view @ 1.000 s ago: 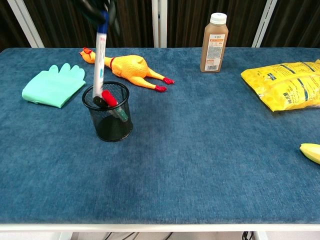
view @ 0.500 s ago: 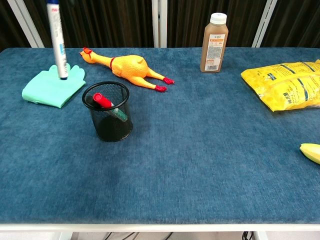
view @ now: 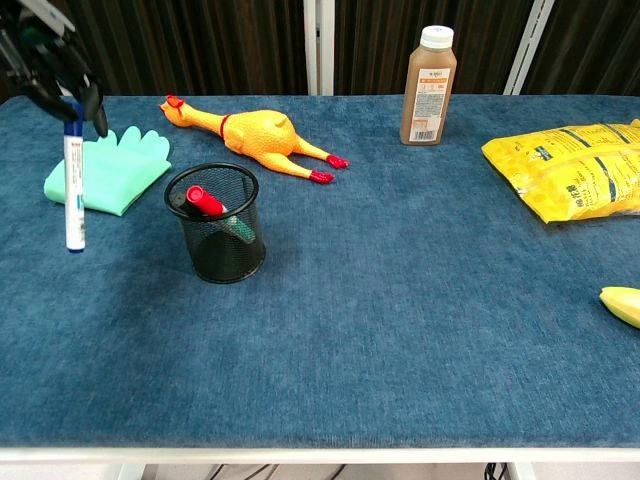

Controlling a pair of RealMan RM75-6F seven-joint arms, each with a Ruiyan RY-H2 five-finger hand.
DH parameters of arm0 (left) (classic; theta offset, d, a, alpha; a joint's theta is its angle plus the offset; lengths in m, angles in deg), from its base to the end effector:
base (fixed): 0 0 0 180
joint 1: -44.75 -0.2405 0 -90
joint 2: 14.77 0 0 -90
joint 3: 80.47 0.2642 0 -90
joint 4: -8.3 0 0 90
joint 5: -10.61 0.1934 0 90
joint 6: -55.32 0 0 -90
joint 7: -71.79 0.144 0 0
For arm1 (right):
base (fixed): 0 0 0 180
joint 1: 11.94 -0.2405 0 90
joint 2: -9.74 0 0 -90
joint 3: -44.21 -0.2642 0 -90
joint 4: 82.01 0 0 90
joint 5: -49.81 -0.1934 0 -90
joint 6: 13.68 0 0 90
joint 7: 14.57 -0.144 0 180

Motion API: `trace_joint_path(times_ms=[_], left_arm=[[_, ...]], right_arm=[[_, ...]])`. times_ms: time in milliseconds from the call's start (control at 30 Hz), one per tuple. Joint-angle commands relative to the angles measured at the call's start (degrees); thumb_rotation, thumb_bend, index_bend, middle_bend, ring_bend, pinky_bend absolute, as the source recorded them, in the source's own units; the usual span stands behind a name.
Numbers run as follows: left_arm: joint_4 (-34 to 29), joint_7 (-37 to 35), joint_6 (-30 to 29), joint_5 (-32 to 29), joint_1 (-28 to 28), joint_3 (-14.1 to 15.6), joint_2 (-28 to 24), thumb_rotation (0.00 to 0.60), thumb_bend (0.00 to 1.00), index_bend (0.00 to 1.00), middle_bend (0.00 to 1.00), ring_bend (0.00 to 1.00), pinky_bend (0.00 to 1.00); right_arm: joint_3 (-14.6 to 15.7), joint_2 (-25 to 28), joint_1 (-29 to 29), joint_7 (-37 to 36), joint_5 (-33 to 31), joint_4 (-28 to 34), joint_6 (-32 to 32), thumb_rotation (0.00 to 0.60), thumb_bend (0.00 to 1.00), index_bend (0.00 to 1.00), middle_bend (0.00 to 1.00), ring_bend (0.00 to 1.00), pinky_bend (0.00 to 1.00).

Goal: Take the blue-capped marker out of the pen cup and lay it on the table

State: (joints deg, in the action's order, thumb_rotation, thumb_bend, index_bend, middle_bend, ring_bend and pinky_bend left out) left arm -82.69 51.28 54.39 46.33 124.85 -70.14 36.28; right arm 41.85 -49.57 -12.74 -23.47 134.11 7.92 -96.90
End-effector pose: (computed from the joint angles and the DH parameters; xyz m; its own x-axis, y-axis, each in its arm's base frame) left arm -0.1290 0.3949 0.1458 0.1197 0.8136 0.5689 0.9544 0.0635 -0.2916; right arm -0.3418 -0.1556 0.2070 0.3620 -0.0552 0.9305 -0.9256 0.0970 0.3658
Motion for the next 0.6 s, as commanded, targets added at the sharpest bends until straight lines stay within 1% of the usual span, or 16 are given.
trace_joint_path(times_ms=[33,67,133,167,233,267,300,367,400,467,500,567,600], left_arm=[[4.2,-1.8,1.5,1.3,-1.2,0.8,4.0,0.6,0.43,0.69,0.26,0.05,0.13],[4.8,-2.1,1.6,1.5,-1.4,0.8,4.6,0.6,0.43,0.69,0.26,0.05,0.13],[5.8,-2.8,1.2,2.0,-1.8,0.7,5.7,0.6,0.43,0.65,0.26,0.05,0.13],[6.1,-3.0,0.8,2.2,-2.0,0.6,6.0,0.6,0.43,0.59,0.25,0.05,0.13],[6.3,-3.5,-0.8,2.6,-2.6,0.3,6.3,0.6,0.42,0.38,0.22,0.05,0.13],[6.2,-3.6,-1.8,2.9,-2.9,0.2,6.3,0.6,0.42,0.21,0.18,0.04,0.12],[6.1,-3.7,-3.2,3.1,-3.2,0.0,6.3,0.6,0.41,0.11,0.14,0.03,0.12],[5.2,-3.6,-8.4,3.3,-4.5,-0.4,6.3,0.6,0.39,0.01,0.08,0.01,0.11],[4.6,-3.4,-11.7,3.3,-5.2,-0.5,6.3,0.6,0.38,0.0,0.05,0.0,0.11],[2.6,-1.8,-21.3,2.8,-7.1,-0.7,6.3,0.6,0.36,0.0,0.01,0.0,0.1],[1.2,0.4,-28.0,2.4,-8.3,-0.6,6.6,0.6,0.36,0.0,0.0,0.0,0.09],[-1.0,6.3,-39.3,1.8,-10.1,0.1,7.6,0.6,0.34,0.0,0.0,0.0,0.08],[-2.3,11.6,-48.0,1.8,-11.6,0.4,8.8,0.6,0.33,0.0,0.0,0.0,0.07]], right_arm=[[0.0,0.0,0.0,-0.1,-0.1,0.0,0.1,0.6,0.18,0.0,0.0,0.0,0.0],[-0.1,0.0,-0.1,-0.2,-0.1,-0.1,0.1,0.6,0.18,0.0,0.0,0.0,0.0],[0.0,0.0,-0.1,-0.2,-0.2,-0.1,0.2,0.6,0.18,0.0,0.0,0.0,0.0],[0.0,0.0,-0.1,-0.2,-0.2,-0.2,0.3,0.6,0.18,0.0,0.0,0.0,0.0],[-0.1,-0.1,-0.1,-0.3,-0.2,-0.2,0.2,0.6,0.18,0.0,0.0,0.0,0.0],[-0.1,-0.1,-0.1,-0.3,-0.2,-0.2,0.1,0.6,0.18,0.0,0.0,0.0,0.0],[-0.1,-0.1,0.0,-0.3,-0.2,-0.2,0.1,0.6,0.18,0.0,0.0,0.0,0.0],[-0.1,0.0,0.0,-0.4,-0.1,-0.2,0.0,0.6,0.18,0.0,0.0,0.0,0.0],[-0.1,0.0,0.0,-0.5,-0.1,-0.2,-0.1,0.6,0.18,0.0,0.0,0.0,0.0],[-0.1,0.0,0.0,-0.5,-0.1,-0.2,-0.1,0.6,0.18,0.0,0.0,0.0,0.0],[-0.1,-0.1,0.0,-0.5,-0.1,-0.3,-0.1,0.6,0.18,0.0,0.0,0.0,0.0],[-0.1,-0.1,0.0,-0.5,-0.1,-0.3,0.0,0.6,0.18,0.0,0.0,0.0,0.0],[-0.1,-0.1,0.0,-0.6,-0.2,-0.4,0.0,0.6,0.18,0.0,0.0,0.0,0.0]])
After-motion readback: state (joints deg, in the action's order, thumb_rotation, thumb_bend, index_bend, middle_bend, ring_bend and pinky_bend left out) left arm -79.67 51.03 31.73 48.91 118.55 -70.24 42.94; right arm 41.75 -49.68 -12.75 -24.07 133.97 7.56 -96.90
